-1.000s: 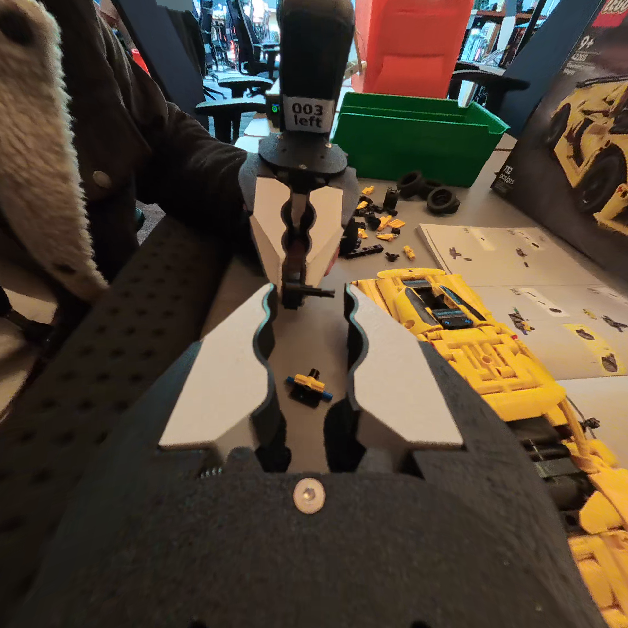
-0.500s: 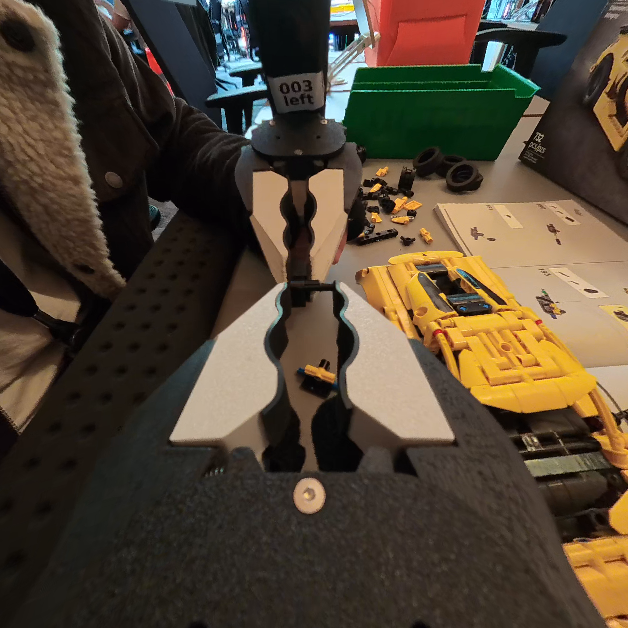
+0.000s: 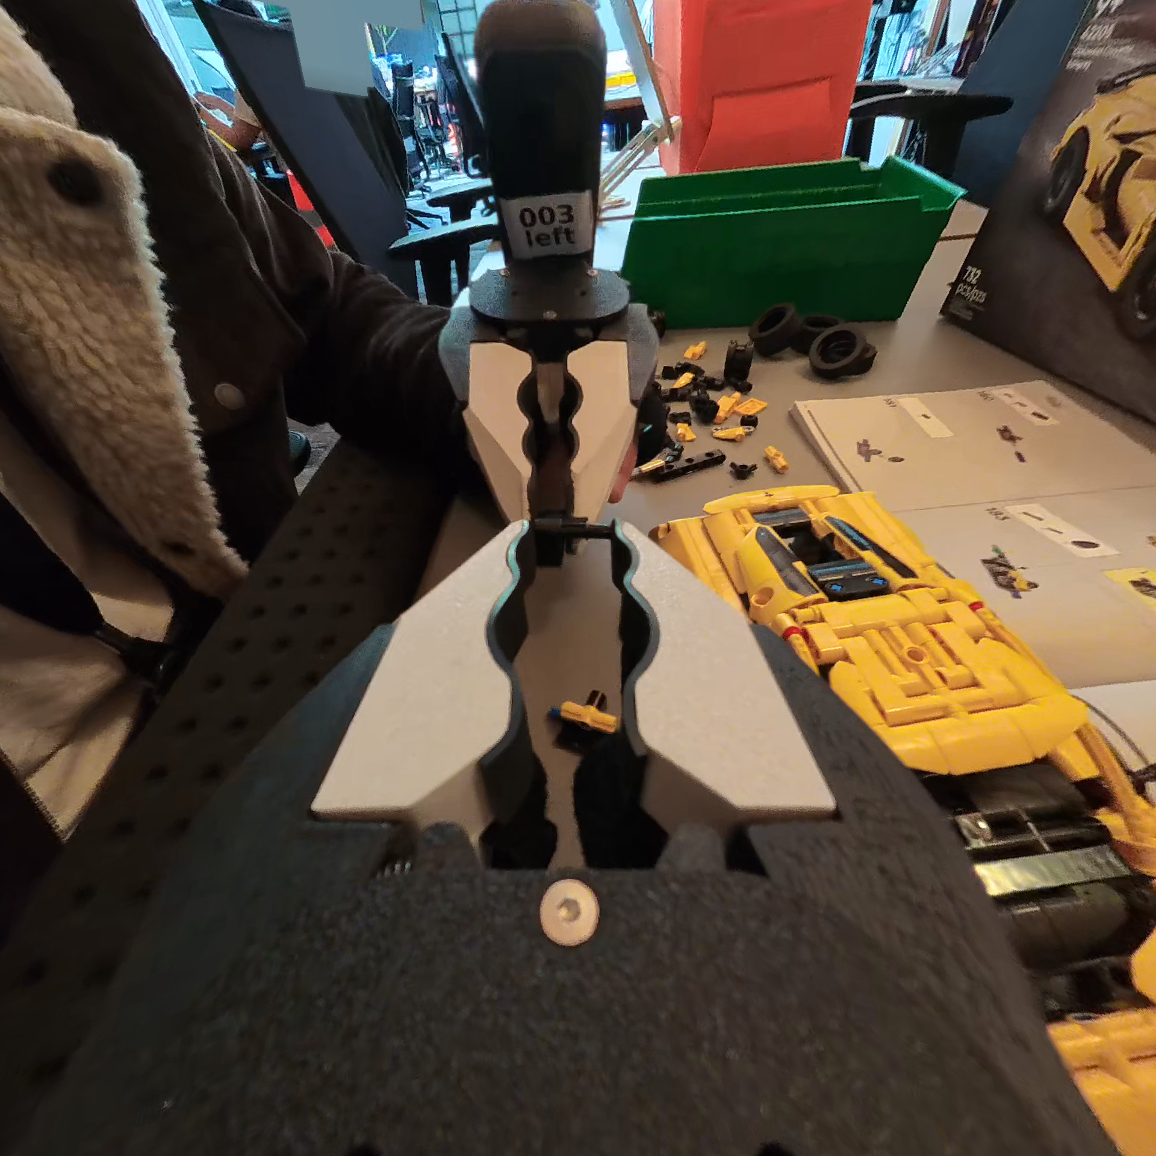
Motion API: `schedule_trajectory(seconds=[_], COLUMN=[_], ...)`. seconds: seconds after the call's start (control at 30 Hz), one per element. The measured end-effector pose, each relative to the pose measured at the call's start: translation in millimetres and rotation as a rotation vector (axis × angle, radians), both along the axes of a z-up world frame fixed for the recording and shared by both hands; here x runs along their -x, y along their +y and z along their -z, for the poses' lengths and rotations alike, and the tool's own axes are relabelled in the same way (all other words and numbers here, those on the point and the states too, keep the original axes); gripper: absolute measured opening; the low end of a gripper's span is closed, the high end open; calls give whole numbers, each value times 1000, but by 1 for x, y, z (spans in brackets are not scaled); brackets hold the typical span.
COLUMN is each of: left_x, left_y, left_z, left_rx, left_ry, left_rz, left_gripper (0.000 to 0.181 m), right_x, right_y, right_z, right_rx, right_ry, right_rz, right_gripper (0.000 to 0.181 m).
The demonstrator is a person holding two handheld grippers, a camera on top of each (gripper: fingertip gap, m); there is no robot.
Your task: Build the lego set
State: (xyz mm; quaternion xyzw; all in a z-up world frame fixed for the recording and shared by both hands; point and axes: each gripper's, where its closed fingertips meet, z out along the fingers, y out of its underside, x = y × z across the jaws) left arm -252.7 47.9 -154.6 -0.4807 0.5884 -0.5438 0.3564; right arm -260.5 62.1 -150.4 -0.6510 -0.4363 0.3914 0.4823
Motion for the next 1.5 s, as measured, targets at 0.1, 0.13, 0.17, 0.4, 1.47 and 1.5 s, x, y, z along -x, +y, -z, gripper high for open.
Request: schedule_trajectory(seconds=[0.1, 0.13, 0.17, 0.4, 1.47, 1.5], left_x=[-1, -1, -1, 0, 5, 5], left_y=[2, 1, 1, 3, 0, 0], left_z=[-1, 0, 1, 5, 1, 2], left_rx=[-59, -88, -108, -67, 37, 33], left_ry=[-18, -15, -10, 20, 10, 13], left_rz=[-31, -37, -41, -28, 28, 27], left_gripper=[9, 9, 9, 8, 7, 7], right_x=[-3, -3, -4, -2, 0, 0], right_y=[1, 0, -1, -1, -1, -1], right_z=[-3, -1, 0, 2, -2, -1], right_rx=[18, 23, 20, 9, -33, -31], right_ry=[36, 35, 34, 38, 61, 58], right_rz=[8, 6, 6, 9, 12, 14], right_gripper=[22, 22, 22, 31, 27, 26])
